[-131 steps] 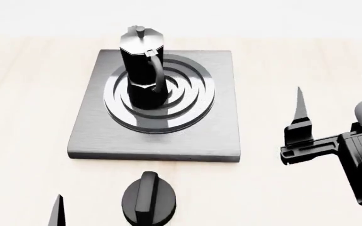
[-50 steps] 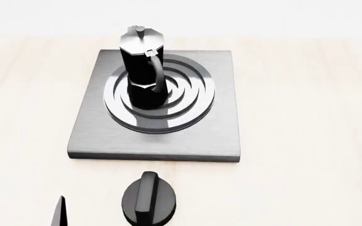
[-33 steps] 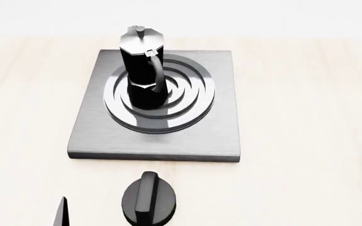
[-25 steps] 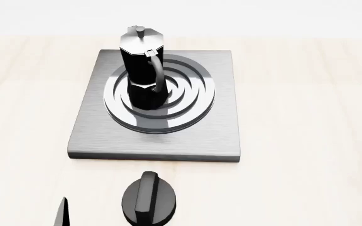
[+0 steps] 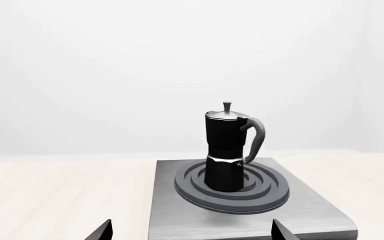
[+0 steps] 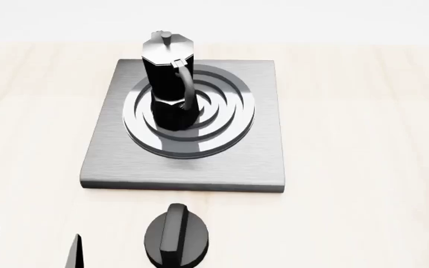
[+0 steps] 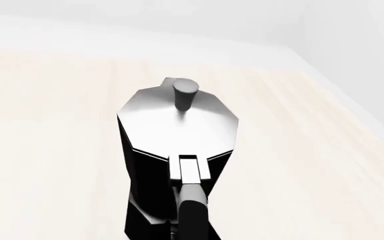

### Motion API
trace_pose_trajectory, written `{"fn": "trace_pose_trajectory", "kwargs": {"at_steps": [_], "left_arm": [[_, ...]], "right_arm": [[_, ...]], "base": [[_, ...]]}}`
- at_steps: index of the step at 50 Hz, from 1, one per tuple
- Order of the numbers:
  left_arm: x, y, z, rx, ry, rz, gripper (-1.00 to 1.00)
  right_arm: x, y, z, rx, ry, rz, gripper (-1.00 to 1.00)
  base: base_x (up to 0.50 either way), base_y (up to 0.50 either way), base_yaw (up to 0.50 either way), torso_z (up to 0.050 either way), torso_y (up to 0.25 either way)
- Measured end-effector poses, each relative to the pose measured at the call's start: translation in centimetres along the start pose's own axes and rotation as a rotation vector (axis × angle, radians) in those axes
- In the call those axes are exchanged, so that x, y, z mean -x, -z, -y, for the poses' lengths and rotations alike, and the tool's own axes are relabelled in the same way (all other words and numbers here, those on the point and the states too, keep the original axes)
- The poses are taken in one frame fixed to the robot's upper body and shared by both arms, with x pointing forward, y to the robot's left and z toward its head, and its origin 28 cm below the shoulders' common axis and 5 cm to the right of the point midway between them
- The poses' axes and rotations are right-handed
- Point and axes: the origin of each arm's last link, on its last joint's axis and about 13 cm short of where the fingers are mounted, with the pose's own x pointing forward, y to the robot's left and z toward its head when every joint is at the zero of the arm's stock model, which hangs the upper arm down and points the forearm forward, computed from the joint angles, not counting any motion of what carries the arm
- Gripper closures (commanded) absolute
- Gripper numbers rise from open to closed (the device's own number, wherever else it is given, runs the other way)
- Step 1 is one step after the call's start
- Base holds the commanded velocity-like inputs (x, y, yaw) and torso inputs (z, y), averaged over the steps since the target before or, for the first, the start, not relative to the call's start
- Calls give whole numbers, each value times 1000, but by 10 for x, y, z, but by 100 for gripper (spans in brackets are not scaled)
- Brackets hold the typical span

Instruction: Put both moka pots on the stove.

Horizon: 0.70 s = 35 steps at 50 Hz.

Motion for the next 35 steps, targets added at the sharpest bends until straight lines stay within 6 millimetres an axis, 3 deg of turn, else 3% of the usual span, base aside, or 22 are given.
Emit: {"fn": "trace_pose_trajectory", "kwargs": {"at_steps": [14,35], "left_arm": [[0,0,0,1,0,0,-100],[0,0,0,4,-1,-1,-100]], "right_arm": [[-7,-4,-14,16,15,68,100],[-18,-34,-36,15,120,266,100]], "base": [[0,0,0,0,0],[0,0,0,0,0]]}}
